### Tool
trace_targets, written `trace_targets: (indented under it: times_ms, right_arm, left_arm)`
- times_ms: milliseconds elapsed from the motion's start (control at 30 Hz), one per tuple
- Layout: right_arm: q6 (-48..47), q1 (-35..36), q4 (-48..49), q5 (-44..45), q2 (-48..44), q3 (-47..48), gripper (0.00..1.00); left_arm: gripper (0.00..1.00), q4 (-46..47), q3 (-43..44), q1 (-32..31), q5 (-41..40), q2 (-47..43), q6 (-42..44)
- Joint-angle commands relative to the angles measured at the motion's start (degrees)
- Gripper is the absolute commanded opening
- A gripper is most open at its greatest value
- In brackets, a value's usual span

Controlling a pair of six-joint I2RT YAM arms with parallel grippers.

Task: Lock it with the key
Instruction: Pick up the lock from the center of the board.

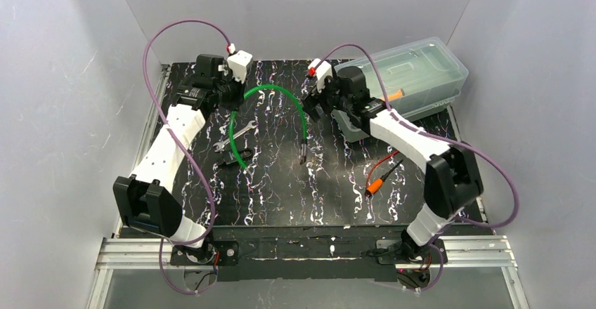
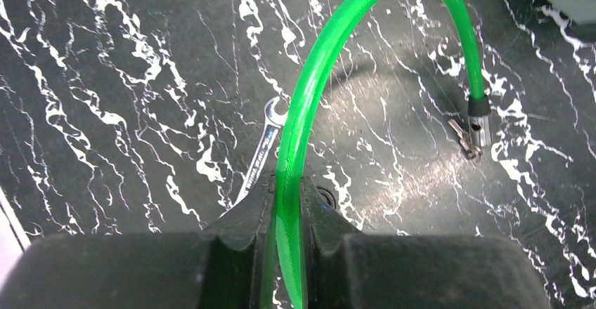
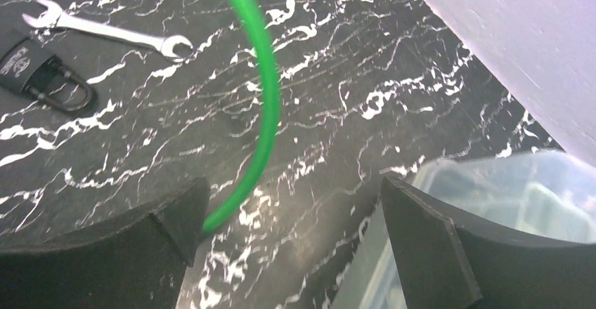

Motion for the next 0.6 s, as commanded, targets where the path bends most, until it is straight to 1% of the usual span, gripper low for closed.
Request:
trace_targets:
  times_ms: [0, 133, 267, 367, 433, 567]
  right_arm:
    - [4.13, -0.05, 14.69, -1.38, 6.6, -0.55, 1.0]
    - [8.11, -0.01, 17.41, -3.61, 10.6, -0.43, 1.0]
    - [11.31, 0.09, 20.73, -7.21, 11.06, -2.93, 1.0]
    - [13.16, 0.36, 20.62, -8.25, 11.99, -3.61, 1.0]
    - [13.58, 0.83, 19.85, -8.27, 12.83, -4.26, 0.96]
    - [14.31, 2.3, 19.83, -6.87, 13.85, -7.07, 0.92]
  left_arm:
    - [0.0, 1.48, -2.54, -0.52, 2.4, -4.32, 2.14]
    - [0.0, 1.71, -4.12, -0.55, 1.85, -6.32, 1.88]
    - [0.0, 1.86, -5.36, -0.54, 1.91, -7.52, 1.22]
    - [0.0, 2.57, -6.3, -0.52, 1.64, -8.34, 0.71]
    - [0.0, 2.99, -6.62, -0.54, 1.37, -8.85, 0.27]
    - [0.0, 3.67, -7.03, -0.53, 1.35, -9.95, -0.88]
